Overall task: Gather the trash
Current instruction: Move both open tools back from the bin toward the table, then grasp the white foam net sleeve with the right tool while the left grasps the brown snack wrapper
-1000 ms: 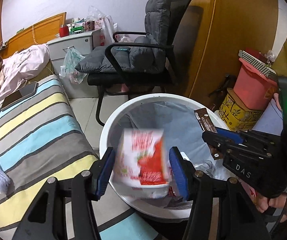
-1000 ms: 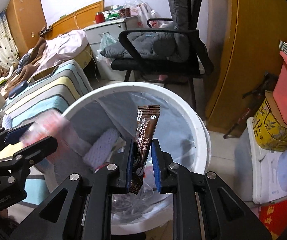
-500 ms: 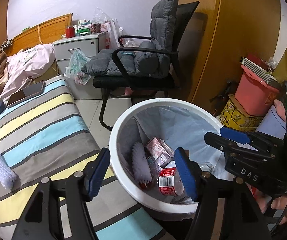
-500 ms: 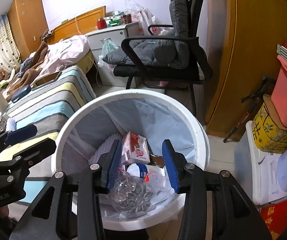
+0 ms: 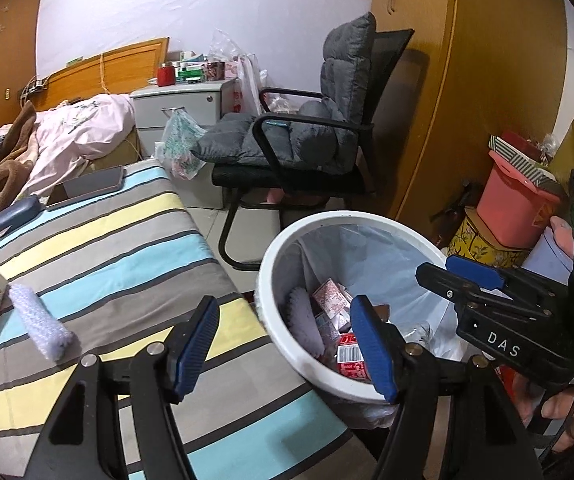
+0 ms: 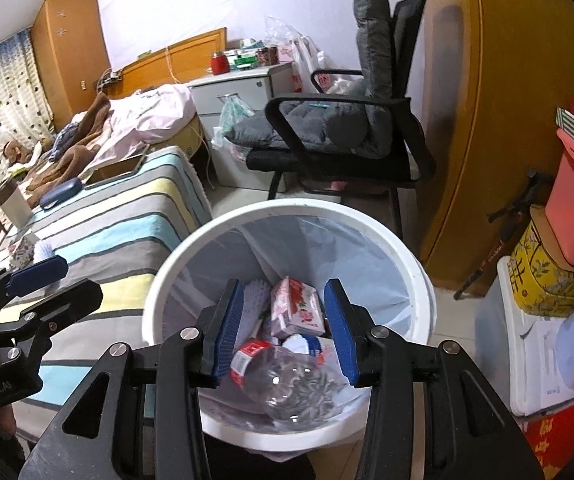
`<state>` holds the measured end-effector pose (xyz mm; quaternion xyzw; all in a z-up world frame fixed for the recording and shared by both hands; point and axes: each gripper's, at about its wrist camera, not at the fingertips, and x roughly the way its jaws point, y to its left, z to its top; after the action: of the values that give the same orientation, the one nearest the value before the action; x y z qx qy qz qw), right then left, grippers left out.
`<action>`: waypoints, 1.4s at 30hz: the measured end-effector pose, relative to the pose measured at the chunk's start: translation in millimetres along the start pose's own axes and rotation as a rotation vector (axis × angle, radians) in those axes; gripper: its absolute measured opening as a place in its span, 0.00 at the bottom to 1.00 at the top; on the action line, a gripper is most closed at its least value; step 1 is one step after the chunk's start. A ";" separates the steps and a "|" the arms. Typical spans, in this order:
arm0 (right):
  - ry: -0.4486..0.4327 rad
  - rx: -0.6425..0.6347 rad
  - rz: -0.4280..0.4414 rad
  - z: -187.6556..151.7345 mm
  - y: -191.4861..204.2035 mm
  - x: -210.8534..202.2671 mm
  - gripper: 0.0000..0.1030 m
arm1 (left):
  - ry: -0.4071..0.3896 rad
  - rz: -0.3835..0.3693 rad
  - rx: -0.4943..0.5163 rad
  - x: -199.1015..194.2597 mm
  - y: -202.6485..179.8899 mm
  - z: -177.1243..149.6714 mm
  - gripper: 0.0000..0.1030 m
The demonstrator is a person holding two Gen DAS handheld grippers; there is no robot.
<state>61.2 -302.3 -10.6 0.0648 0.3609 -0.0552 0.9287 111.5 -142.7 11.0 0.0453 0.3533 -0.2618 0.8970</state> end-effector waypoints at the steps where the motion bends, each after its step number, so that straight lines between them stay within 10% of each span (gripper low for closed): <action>1: -0.004 -0.002 0.001 0.0 1.5 -0.6 0.43 | -0.004 0.004 -0.005 -2.3 2.0 -0.5 0.68; 42: -0.006 -0.301 0.271 6.7 173.9 28.1 0.43 | -0.078 0.376 -0.303 -95.9 204.5 -69.3 0.70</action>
<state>112.3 -133.6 -10.8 -0.0271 0.3502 0.1246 0.9280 113.1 93.3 1.1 -0.0349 0.3390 -0.0357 0.9395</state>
